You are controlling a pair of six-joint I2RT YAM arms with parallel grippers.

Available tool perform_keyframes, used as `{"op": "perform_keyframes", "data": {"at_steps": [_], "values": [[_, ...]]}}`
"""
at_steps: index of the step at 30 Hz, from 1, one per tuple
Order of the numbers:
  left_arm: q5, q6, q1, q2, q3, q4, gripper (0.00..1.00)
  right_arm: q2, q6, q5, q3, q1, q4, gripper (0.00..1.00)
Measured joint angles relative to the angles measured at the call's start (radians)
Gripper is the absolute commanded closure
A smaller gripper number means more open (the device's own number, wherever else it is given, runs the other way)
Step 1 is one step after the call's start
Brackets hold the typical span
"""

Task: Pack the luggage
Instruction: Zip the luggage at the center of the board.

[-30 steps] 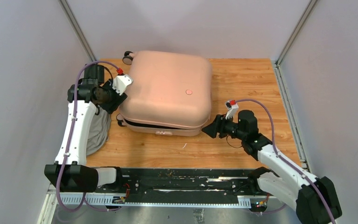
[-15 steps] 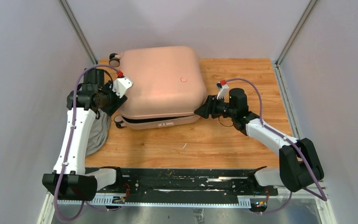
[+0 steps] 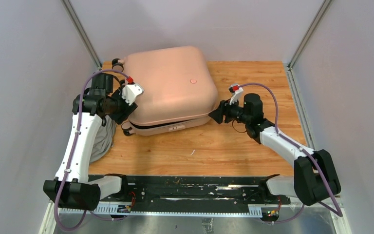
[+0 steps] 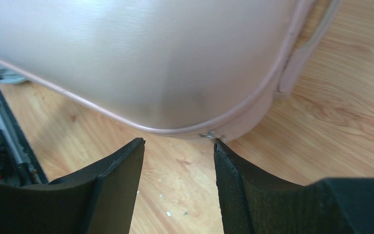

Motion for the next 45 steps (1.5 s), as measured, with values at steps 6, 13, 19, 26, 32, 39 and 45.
{"op": "perform_keyframes", "data": {"at_steps": [6, 13, 19, 26, 32, 39, 45], "values": [[0.0, 0.004, 0.0, 0.011, 0.023, -0.015, 1.0, 0.103, -0.058, -0.052, 0.0, -0.063, 0.018, 0.42], [0.0, 0.009, 0.0, 0.022, 0.042, -0.03, 1.0, 0.151, -0.107, -0.121, 0.0, -0.07, 0.05, 0.47], [0.0, 0.012, 0.0, 0.027, 0.049, -0.036, 1.0, 0.193, -0.148, -0.153, 0.0, -0.07, 0.127, 0.52], [-0.002, 0.016, 0.0, 0.028, 0.051, -0.037, 1.0, 0.222, -0.192, -0.159, 0.0, -0.07, 0.146, 0.73], [-0.003, 0.019, 0.0, 0.03, 0.057, -0.038, 1.0, 0.213, -0.2, -0.169, 0.0, -0.07, 0.15, 0.88], [-0.005, 0.02, 0.0, 0.03, 0.057, -0.038, 1.0, 0.19, -0.205, -0.166, 0.0, -0.07, 0.135, 1.0], [-0.005, 0.023, 0.0, 0.03, 0.057, -0.038, 1.0, 0.187, -0.205, -0.168, 0.0, -0.07, 0.13, 1.0]]}}
